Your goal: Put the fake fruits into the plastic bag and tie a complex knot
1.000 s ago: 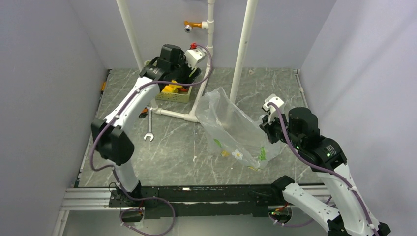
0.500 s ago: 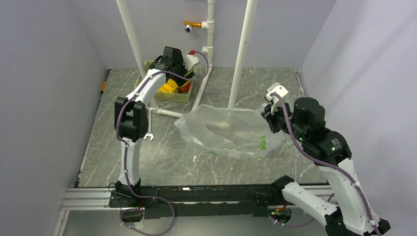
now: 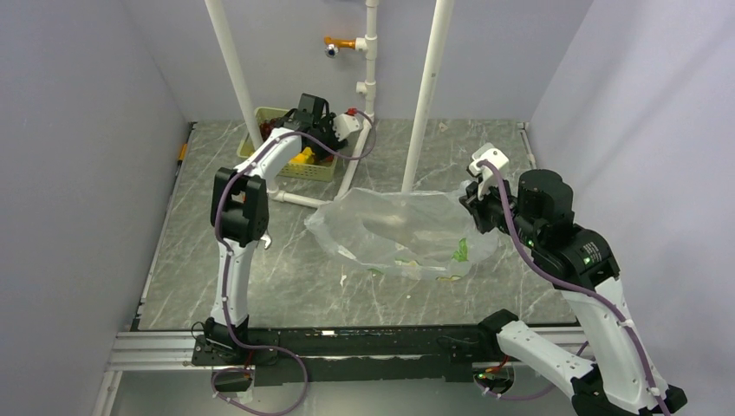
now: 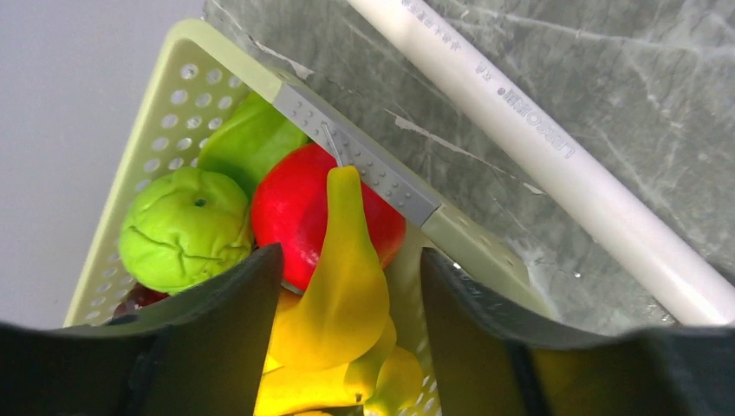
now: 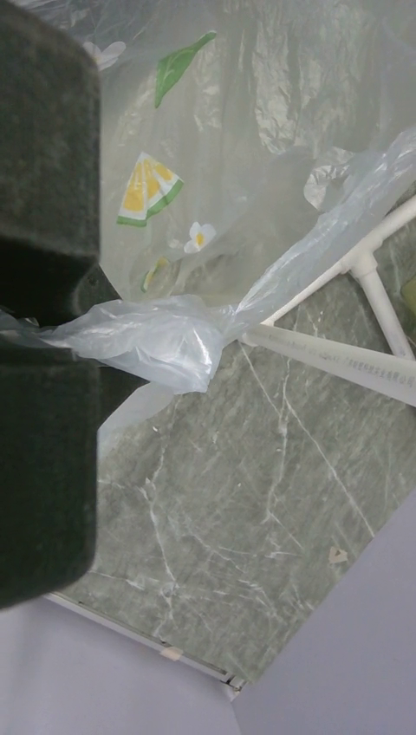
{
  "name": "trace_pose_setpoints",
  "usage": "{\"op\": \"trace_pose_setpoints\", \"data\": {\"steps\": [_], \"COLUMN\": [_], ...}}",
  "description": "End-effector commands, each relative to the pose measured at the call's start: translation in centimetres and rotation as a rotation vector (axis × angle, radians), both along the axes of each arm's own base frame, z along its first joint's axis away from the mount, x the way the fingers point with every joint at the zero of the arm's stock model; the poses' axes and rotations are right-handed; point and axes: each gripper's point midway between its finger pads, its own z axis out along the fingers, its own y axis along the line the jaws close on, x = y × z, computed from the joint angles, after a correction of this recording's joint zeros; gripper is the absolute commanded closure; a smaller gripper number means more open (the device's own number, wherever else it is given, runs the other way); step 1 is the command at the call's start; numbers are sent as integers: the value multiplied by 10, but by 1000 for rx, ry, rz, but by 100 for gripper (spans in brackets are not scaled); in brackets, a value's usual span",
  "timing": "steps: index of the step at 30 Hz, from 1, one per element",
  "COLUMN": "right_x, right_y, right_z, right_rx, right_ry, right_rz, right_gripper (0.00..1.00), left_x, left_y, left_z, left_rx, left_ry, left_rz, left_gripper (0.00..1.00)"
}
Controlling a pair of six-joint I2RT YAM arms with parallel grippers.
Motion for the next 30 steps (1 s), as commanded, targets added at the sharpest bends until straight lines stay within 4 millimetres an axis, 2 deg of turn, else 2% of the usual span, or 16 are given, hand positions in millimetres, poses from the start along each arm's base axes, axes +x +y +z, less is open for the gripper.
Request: {"op": "trace_pose_setpoints", "data": {"steps": [1,4,7,10,15,17,19,21,23,26,30], "right_x": [-1,-1,-1,0,-2,-1,-1,-1,-1,0,-2], "right_y": [0,2,1,2,5,6,8,9,10,12,12], "right_z": [12,10,9,8,8,11,13,15,16,14,10], "right_rx": [8,11,14,21,36,45,54,65,81,101,129], "right_ry": [-22,-22,-29,-28,-34,-40,-41,-41,-45,-45,-31], "right_rz": [7,13,12,9,27,26,32,31,31,27,13], "right_gripper": [100,100,100,100,100,100,100,100,100,100,100], "left_x": [11,3,-10,-24,-47,-65,-105,-158,-214,-277,-349], "left_y": [-2,-6,-10,-14,-18,-22,-32,-42,-45,-48,-59], "left_z": [15,42,78,123,179,214,260,307,339,352,349], "left_rx": [-4,-61,-132,-220,-335,-429,-584,-733,-825,-872,-872], "left_ry": [-55,-98,-122,-154,-174,-160,-118,-92,-77,-12,98], "left_rz": [-25,-27,-33,-31,-25,-44,-148,-287,-399,-536,-752], "left_gripper": [48,71,84,91,96,97,97,97,90,87,92]}}
